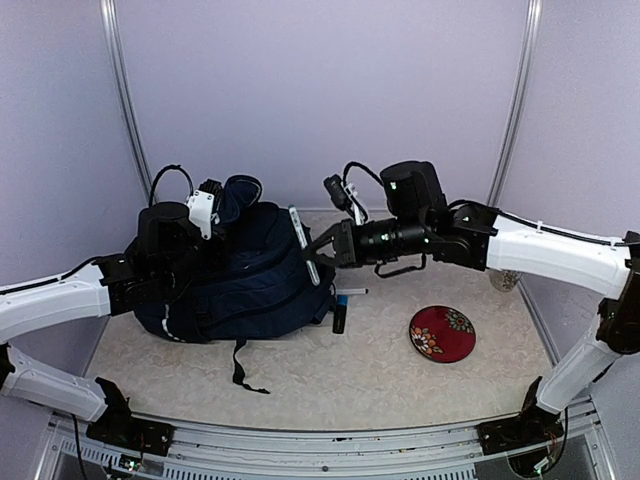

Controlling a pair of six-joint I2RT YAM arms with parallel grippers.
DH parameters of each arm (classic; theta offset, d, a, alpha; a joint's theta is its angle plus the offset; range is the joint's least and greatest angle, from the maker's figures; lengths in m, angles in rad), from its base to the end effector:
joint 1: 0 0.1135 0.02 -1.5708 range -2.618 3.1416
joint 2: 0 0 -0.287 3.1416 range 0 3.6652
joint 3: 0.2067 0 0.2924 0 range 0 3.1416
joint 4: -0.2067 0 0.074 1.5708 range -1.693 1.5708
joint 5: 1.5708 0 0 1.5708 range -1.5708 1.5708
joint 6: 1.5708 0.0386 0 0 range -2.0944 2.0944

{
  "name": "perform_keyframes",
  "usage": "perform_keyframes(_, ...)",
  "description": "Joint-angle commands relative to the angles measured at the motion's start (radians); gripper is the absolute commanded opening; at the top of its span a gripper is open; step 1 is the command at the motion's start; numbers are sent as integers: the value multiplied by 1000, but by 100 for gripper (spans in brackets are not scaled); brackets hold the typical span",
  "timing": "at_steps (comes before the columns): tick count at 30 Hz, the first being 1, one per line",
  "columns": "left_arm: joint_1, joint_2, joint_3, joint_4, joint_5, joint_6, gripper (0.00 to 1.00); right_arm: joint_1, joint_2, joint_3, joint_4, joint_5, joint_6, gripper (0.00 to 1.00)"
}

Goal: Pack the student bag
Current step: Place the pen in the upper front pocket of the bag.

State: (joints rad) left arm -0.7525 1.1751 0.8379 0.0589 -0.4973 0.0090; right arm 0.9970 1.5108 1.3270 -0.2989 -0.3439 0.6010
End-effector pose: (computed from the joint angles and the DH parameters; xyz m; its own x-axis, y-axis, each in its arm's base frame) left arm 0.2338 -0.1937 0.3106 -0.1981 0.1964 -0.9603 0.2676 0.9533 0.1397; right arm 0.2023 0.3370 0.3555 -0.7466 -0.1744 -0.6420 -0.6433 0.4351 0.6299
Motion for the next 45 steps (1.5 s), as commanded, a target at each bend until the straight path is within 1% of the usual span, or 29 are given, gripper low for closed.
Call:
perform_keyframes(1,-22,-60,13,216,-6,30,0,-113,182,82,433,-82,288,0)
perform_keyframes(4,-45,-51,17,214,-11,51,0,-113,338,255,466,-56,358,0)
perform_keyframes(5,-48,-51,17,214,-15,56,0,-113,388,289,485,-62,401,0)
perform_keyframes(7,-50,-47,14,216,-26,61,0,-113,466,298,582,-108,529,0)
perform_keyframes(9,-50,-45,13,219,-27,66,0,-110,530,267,693,-137,696,0)
perform_keyframes(10,-51,-43,13,218,-22,68,0,-107,556,254,736,-136,739,0)
perform_keyframes(16,-54,-39,16,214,45,72,0,-88,698,346,744,-96,783,0)
perform_keyframes(19,-54,-40,19,214,95,79,0,-88,730,397,708,-52,770,0)
perform_keyframes(22,-53,-37,22,209,105,78,0,-90,776,460,668,-30,769,0)
perform_keyframes(23,-52,-38,24,207,101,79,0,-91,792,481,659,-35,776,8)
perform_keyframes(24,-50,-39,24,205,97,79,0,-94,804,498,651,-42,783,25)
perform_keyframes(25,-48,-41,24,206,93,78,0,-98,812,514,635,-45,779,35)
perform_keyframes(26,-45,-44,23,208,89,77,0,-99,812,525,609,-42,768,40)
perform_keyframes(28,-37,-45,24,206,81,69,0,-99,804,544,558,-33,707,45)
perform_keyframes(31,-16,-47,32,194,84,54,0,-103,781,590,450,-52,525,53)
perform_keyframes(33,9,-52,34,187,90,26,0,-103,746,618,342,-41,366,55)
perform_keyframes(36,42,-57,33,183,103,-8,0,-89,680,667,133,62,90,59)
perform_keyframes(39,48,-59,36,181,111,-9,0,-54,659,772,-101,225,-190,64)
perform_keyframes(40,48,-59,35,182,110,-7,0,-50,667,839,-181,264,-247,64)
perform_keyframes(42,50,-60,31,187,99,-7,0,-50,667,903,-314,317,-311,65)
perform_keyframes(43,50,-60,28,188,89,-6,0,-50,647,902,-349,338,-337,65)
perform_keyframes(45,48,-55,31,184,78,0,0,-51,568,835,-352,346,-392,65)
